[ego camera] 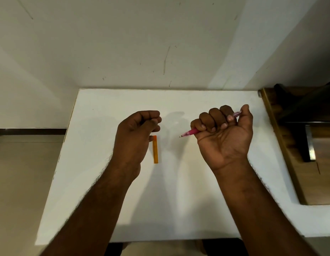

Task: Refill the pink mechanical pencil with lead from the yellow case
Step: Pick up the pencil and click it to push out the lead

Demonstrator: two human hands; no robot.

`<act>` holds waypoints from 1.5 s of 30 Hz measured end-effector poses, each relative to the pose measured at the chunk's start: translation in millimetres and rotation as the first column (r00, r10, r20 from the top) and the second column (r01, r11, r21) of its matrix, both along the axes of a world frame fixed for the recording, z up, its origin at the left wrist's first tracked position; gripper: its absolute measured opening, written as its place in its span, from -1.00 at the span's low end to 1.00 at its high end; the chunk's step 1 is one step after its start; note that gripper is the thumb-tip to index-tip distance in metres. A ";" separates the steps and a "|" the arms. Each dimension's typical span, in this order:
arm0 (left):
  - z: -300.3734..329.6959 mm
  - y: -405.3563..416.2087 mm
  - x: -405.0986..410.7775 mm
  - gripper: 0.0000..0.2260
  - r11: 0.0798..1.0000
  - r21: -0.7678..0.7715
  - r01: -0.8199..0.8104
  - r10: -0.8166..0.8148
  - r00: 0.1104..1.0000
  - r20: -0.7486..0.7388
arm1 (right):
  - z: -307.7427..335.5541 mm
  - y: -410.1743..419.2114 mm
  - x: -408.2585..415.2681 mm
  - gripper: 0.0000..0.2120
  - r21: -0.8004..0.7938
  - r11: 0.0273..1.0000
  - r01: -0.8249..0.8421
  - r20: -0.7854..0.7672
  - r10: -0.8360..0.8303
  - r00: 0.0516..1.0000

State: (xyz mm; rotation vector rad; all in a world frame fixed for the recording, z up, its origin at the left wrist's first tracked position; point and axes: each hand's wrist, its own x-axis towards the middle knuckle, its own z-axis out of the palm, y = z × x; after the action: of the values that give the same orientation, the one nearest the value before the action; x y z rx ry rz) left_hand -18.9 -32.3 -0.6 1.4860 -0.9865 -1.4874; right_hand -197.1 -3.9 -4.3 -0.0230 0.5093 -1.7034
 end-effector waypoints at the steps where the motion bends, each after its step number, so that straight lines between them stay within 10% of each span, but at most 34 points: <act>1: -0.2 -0.1 0.0 -0.83 1.000 -0.003 0.007 -0.007 1.000 0.003 | 0.1 0.2 0.2 -0.51 0.001 1.000 0.003 0.002 -0.003 1.000; 45: -8.1 5.0 0.6 -0.74 0.936 -0.113 0.333 -0.313 0.936 0.159 | -2.1 0.8 -1.6 -0.59 -0.023 1.000 0.015 0.004 -0.015 1.000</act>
State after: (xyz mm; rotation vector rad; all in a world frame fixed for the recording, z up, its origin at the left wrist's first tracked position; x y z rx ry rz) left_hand -18.3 -27.3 -8.7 1.3889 -1.4474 -1.5188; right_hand -198.6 -3.0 -6.4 -0.0328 0.4876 -1.7235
